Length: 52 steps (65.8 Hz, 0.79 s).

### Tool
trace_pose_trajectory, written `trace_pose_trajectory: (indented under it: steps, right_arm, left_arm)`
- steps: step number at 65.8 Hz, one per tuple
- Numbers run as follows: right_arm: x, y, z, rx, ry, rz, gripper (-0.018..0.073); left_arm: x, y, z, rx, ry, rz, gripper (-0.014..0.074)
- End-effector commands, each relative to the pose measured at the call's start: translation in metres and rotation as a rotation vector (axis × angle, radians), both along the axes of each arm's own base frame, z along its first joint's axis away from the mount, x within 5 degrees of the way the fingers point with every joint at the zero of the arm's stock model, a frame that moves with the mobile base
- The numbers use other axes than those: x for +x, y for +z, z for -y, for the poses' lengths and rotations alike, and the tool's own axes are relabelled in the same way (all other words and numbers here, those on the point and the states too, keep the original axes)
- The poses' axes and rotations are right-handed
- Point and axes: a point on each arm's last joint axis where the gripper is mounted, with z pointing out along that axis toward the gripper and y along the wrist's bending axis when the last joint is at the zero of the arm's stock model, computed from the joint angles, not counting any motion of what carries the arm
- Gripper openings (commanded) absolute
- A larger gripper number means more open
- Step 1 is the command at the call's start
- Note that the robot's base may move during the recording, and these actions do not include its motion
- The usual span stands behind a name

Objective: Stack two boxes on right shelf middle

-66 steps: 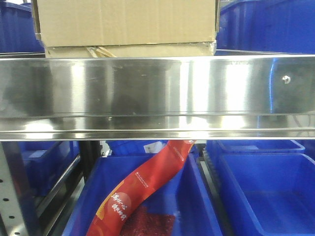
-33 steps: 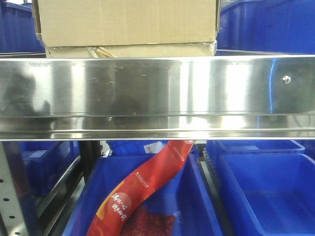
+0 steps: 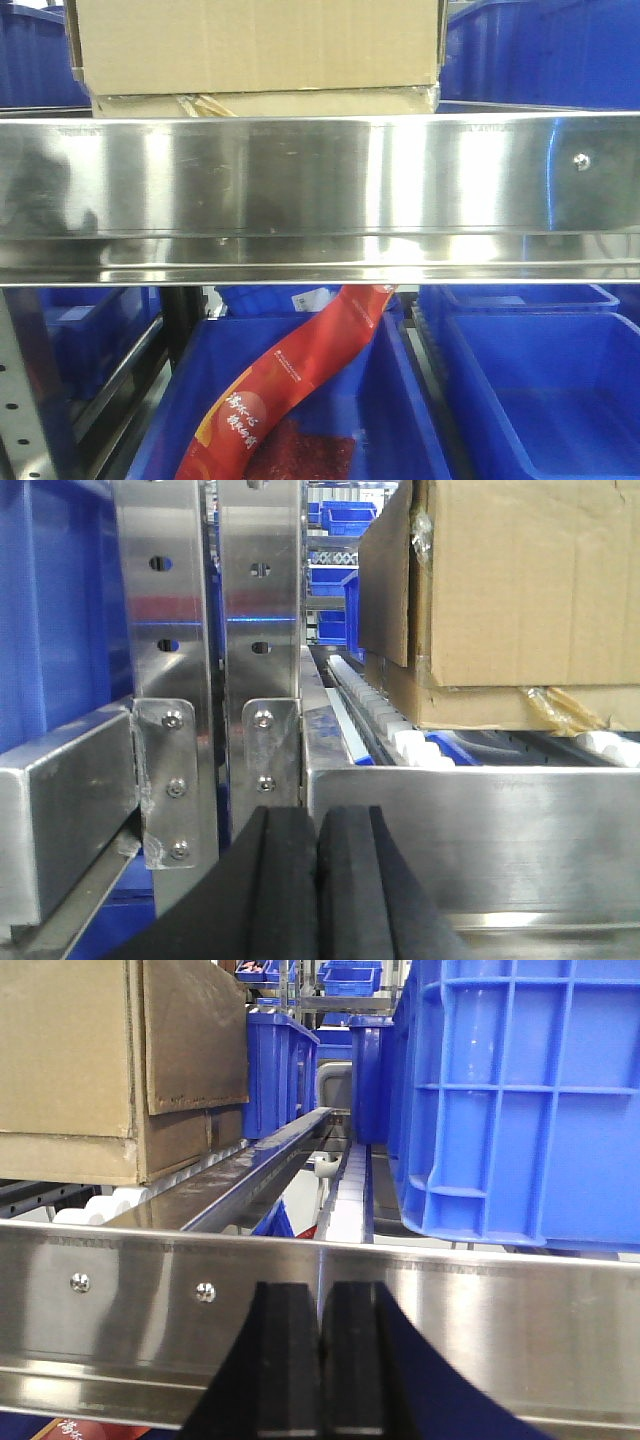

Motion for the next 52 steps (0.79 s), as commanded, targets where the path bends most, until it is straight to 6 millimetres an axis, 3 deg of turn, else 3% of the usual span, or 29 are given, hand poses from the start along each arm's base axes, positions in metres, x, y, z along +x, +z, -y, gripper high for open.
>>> trace_pose_trajectory:
  steps: [1,52]
  right_arm:
    - [-0.0001,0.0006,0.0003,-0.007,-0.004,0.016,-0.0168]
    - [-0.0001,0.0007,0.0003,-0.007,-0.005,0.018,-0.0168]
  left_arm:
    - [-0.0006,0.0015,-0.0001,-0.018,0.001,0.015,-0.0111]
    - [-0.0008,0.0043,-0.0001,-0.016,0.0,0.046,-0.0111]
